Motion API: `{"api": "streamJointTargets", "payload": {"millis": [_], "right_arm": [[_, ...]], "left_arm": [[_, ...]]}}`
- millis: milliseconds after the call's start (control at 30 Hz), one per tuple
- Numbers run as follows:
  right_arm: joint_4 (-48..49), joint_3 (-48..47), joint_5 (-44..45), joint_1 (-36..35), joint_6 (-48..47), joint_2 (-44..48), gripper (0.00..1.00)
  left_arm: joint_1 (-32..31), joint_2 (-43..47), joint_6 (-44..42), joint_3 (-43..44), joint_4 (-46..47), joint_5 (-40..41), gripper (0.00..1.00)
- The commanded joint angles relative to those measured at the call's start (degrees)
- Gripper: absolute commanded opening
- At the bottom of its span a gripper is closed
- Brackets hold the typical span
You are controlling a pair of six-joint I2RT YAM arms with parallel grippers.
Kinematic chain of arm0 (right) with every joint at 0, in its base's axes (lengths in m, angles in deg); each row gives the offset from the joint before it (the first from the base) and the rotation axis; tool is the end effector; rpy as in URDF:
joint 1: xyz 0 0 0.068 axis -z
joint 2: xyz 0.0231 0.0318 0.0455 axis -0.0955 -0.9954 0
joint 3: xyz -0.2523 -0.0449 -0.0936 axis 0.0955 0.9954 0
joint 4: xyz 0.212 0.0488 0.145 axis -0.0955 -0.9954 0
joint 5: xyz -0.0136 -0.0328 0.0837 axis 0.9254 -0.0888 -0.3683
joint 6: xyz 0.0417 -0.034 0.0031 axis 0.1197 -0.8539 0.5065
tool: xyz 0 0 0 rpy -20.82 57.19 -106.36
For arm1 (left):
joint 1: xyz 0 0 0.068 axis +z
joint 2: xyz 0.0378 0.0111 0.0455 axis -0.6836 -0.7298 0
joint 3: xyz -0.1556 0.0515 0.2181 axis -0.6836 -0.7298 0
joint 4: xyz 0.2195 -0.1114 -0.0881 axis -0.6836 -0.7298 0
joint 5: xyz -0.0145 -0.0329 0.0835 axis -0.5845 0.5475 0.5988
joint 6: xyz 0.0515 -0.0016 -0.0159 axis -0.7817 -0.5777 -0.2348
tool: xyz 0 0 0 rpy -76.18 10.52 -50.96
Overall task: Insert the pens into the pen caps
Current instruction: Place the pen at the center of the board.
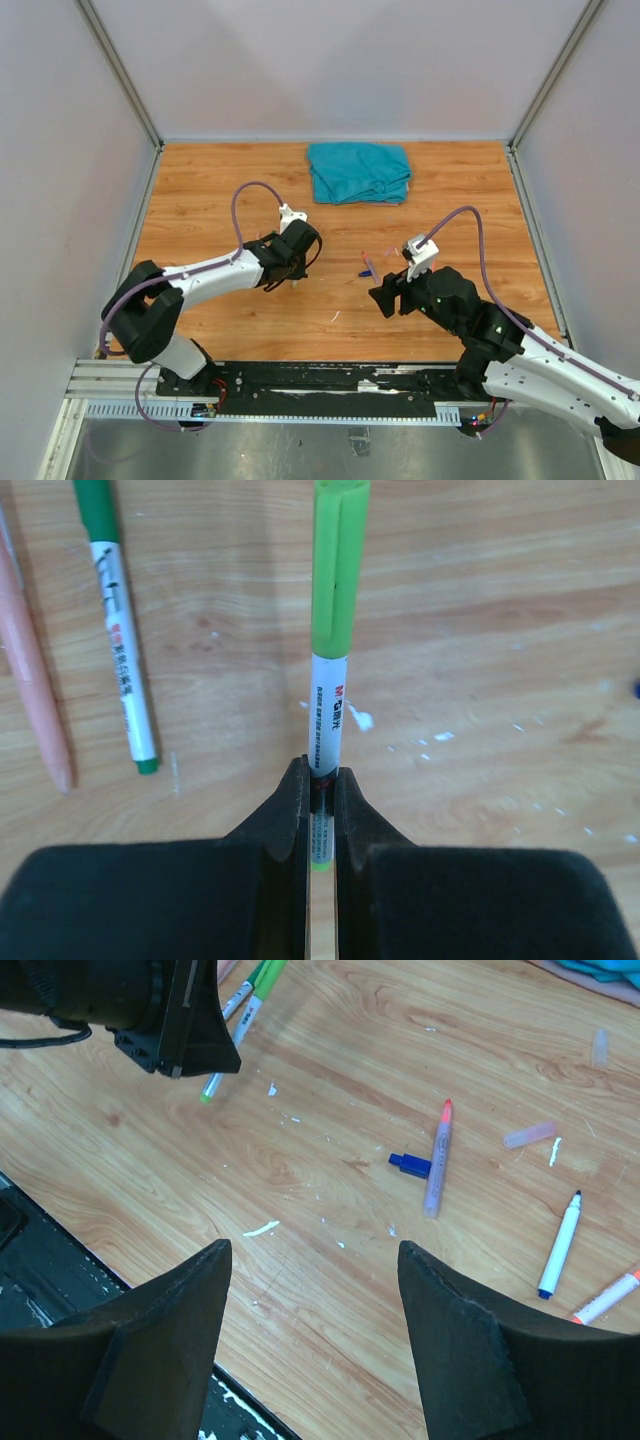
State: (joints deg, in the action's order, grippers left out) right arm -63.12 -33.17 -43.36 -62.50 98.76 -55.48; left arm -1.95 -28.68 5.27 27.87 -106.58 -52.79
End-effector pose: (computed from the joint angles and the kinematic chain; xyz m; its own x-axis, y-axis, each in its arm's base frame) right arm 0.0902 0.1235 0.2879 -0.3987 0.0297 -0.9166 -0.5885 0.7583 0.2805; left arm 0.2149 -0.1982 0.1977 -0.7634 0.0518 -0.6439 0.1332 0.9880 -0.0785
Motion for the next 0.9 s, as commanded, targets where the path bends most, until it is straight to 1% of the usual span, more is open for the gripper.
{"api": "streamJointTargets", "payload": {"millis": [0,100,333,567,867], "right_arm": [[-3.3,1.1,1.9,-0.6,-0.2,1.1,0.68],[-3.9,1.6,2.3,-0.6,0.2,2.3,0.68],[-4.6,2.4,3.4,-0.5,0.4,3.3,0.69],[-4.8,2.1,3.7,-0.5,0.1,2.5,0.70],[-4.8,2.5,4.2,-0.6,0.0,1.8,0.70]], "left_arm": [[2.7,-4.0,-1.9,3.4,-3.7,3.7,0.01],[5.0,-6.2,-3.0,4.6,-3.7,2.1,0.01],[7.0,-11.0,-5.2,7.7,-4.0,2.1,0.01],[9.8,-12.3,-5.7,7.6,-1.1,0.3,0.00],[10.7,-14.9,-6.9,8.6,-0.2,0.0,0.07]]}}
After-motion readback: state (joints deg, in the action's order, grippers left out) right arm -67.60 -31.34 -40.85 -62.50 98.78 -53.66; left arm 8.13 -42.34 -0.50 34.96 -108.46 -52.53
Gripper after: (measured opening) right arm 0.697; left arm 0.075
